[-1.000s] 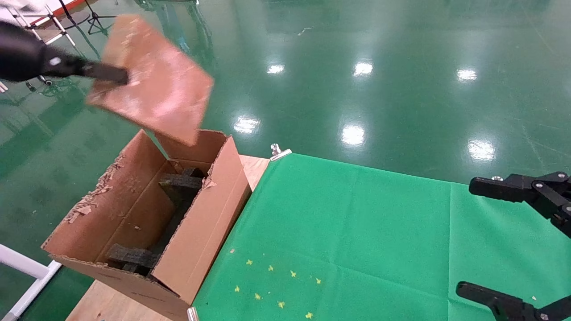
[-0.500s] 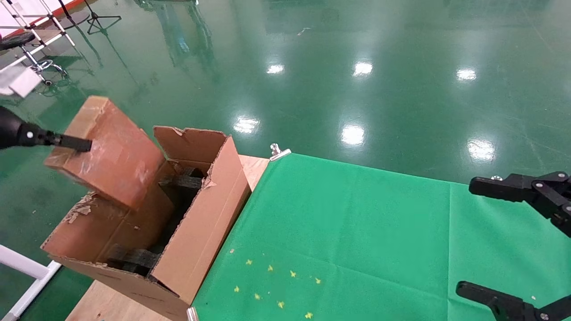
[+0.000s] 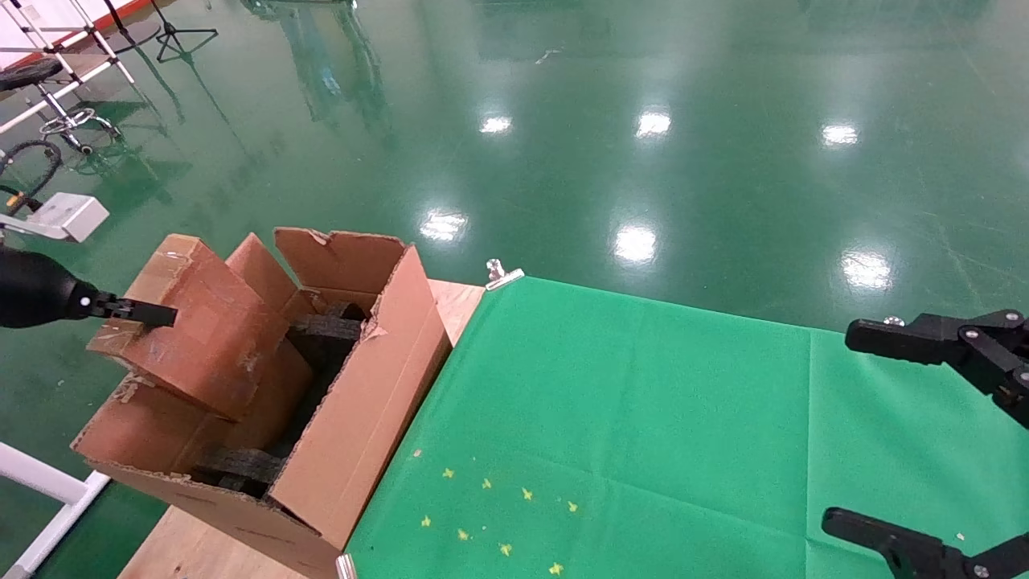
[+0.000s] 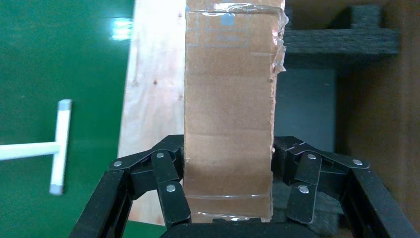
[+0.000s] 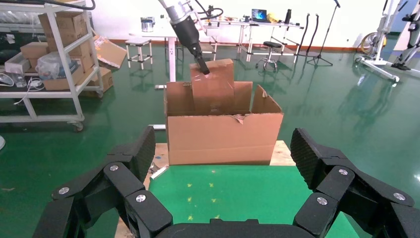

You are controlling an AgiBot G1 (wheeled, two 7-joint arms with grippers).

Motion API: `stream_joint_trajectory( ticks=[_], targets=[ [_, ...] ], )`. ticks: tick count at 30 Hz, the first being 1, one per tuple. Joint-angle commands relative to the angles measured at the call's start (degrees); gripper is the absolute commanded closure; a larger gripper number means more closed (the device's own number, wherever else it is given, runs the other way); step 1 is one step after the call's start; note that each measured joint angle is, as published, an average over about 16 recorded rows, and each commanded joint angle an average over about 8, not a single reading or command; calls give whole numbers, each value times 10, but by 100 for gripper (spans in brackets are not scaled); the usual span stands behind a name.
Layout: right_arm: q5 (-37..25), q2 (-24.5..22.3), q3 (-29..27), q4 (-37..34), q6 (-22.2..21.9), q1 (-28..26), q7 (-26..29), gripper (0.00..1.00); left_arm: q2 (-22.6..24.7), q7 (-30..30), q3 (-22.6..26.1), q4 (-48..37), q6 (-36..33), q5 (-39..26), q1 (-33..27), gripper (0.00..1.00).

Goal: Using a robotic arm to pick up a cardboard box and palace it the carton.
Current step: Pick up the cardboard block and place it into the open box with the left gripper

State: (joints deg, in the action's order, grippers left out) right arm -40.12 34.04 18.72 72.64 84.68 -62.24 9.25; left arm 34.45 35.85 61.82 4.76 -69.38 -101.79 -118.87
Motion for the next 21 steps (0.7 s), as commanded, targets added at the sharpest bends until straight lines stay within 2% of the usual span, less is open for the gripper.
stream_joint_trajectory(
  ticks=[1,7,21],
  targets=[
    [0,0,0,0,0,0,0,0,6,-4,-1,-12,19,1,12,100],
    [0,0,0,0,0,0,0,0,24,-5,-5,-29,51,7,42,100],
    [0,0,0,0,0,0,0,0,53,-5,-3,-46,43,6,82,100]
  ],
)
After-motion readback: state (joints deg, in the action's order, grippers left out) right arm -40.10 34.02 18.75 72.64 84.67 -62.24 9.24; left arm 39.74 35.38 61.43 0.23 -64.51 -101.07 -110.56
